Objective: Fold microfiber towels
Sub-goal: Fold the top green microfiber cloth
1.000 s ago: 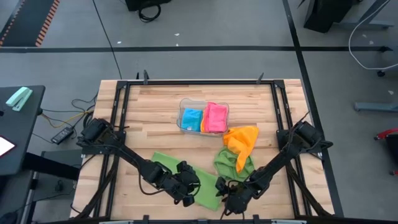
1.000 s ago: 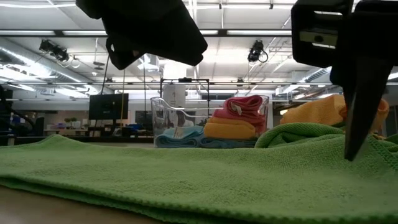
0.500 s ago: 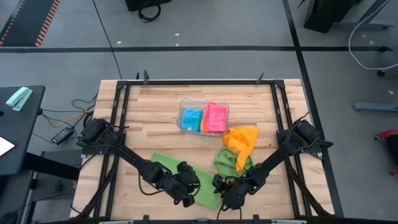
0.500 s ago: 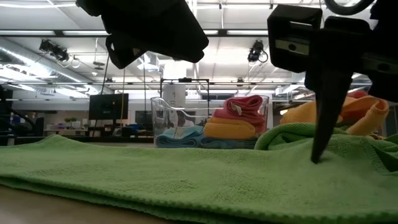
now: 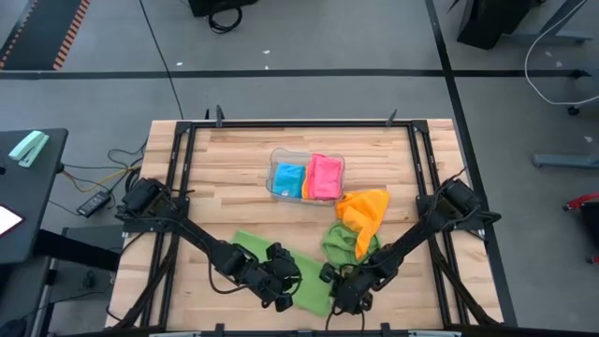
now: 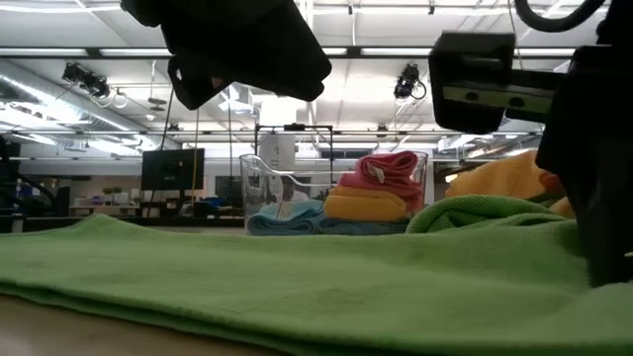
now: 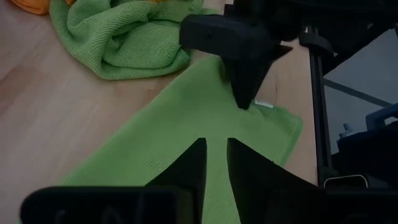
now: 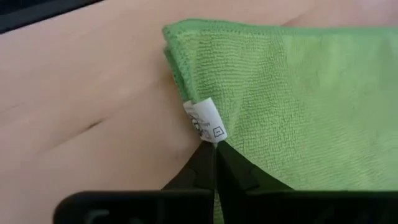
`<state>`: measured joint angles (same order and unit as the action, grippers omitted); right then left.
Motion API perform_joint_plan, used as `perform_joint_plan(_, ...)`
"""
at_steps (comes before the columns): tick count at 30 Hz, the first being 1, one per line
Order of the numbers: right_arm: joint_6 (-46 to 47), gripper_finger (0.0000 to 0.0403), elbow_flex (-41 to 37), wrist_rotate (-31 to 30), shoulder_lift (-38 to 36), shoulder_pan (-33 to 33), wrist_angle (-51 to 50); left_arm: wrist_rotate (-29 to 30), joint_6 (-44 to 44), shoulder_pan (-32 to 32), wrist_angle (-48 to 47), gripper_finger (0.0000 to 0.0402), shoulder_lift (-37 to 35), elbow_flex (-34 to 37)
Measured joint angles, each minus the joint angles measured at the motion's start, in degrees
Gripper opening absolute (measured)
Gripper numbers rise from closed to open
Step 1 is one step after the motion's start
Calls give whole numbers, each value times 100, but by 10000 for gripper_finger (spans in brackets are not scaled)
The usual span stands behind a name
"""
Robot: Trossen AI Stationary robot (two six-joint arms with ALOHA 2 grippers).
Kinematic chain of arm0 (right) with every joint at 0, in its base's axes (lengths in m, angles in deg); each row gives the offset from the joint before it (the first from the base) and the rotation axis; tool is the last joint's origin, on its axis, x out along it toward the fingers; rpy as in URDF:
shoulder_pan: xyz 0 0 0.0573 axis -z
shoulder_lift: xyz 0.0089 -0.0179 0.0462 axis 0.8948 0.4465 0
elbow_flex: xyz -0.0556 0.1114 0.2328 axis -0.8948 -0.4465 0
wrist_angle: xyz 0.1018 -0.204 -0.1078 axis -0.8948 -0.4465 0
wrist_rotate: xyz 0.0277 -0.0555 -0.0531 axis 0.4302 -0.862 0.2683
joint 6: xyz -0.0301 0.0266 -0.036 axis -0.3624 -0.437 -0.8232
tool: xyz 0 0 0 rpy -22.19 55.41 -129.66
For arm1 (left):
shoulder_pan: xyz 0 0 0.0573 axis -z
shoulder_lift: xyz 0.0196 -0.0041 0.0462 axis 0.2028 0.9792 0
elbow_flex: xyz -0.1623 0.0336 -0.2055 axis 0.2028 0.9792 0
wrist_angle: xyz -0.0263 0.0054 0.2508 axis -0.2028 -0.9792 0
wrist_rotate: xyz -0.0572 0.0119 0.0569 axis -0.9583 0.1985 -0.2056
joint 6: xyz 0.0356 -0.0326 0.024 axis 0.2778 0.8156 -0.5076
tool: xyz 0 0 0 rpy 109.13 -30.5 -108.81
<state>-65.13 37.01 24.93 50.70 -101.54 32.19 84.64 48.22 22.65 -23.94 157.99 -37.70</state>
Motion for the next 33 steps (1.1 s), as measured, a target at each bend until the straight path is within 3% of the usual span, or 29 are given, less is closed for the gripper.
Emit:
perform_joint_plan(16,937,5,258,989,-842,-3,-2135,-3,0,48,-44,69,0,0)
perform_joint_plan(33,486,4,926,1534,-843,199,-2552,0,344,-92,116,55,916,-1)
